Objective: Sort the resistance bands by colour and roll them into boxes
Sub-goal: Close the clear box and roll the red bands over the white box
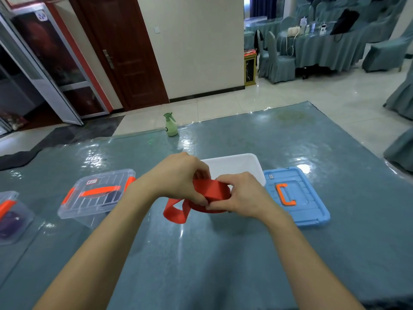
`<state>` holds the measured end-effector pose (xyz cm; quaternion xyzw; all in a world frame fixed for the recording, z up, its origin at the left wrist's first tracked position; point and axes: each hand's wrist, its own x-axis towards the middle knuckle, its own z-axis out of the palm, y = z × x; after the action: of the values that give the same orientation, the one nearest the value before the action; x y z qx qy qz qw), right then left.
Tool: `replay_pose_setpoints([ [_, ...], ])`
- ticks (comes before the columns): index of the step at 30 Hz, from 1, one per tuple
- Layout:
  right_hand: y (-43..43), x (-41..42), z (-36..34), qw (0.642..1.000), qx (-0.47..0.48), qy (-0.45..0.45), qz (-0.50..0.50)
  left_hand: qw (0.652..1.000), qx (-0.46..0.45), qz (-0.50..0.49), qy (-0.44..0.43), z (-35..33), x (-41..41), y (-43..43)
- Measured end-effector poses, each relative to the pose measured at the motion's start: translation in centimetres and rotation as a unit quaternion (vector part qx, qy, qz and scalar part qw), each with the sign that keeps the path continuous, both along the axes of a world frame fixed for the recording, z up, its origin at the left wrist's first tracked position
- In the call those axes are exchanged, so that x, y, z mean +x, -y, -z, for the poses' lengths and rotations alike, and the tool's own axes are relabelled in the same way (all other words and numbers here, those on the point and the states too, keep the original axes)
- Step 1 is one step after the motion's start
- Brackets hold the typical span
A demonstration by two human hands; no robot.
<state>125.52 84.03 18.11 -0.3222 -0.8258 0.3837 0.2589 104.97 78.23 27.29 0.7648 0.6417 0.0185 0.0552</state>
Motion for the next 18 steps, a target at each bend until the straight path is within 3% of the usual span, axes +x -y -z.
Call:
replay_pose_setpoints([
  [4, -0.5, 1.3, -0.9, 0.987, -0.093, -0.132, 0.006, 0.958, -0.037, -0.022, 0.285, 0.7, -3.2, 1.1],
  [9, -1.2, 1.7, -2.1, 0.941, -0.184, -0.284, 0.004, 0.871, 0.000, -0.031, 0.490, 2.4, -3.8, 1.6],
  [13, -1.1, 1.2, -1.4, 0.916, -0.231, -0.327, -0.013, 0.850, 0.033, -0.028, 0.525, 2.3, -3.4, 1.1],
  [16, -1.1, 0.6, -0.2, 0.911, -0.263, -0.315, -0.044, 0.874, 0.049, -0.039, 0.482, 1.9, -3.2, 0.8],
  [18, -1.1, 0.5, 0.4, 0.930, -0.263, -0.249, -0.062, 0.908, 0.060, -0.043, 0.412, 1.5, -3.3, 0.7],
])
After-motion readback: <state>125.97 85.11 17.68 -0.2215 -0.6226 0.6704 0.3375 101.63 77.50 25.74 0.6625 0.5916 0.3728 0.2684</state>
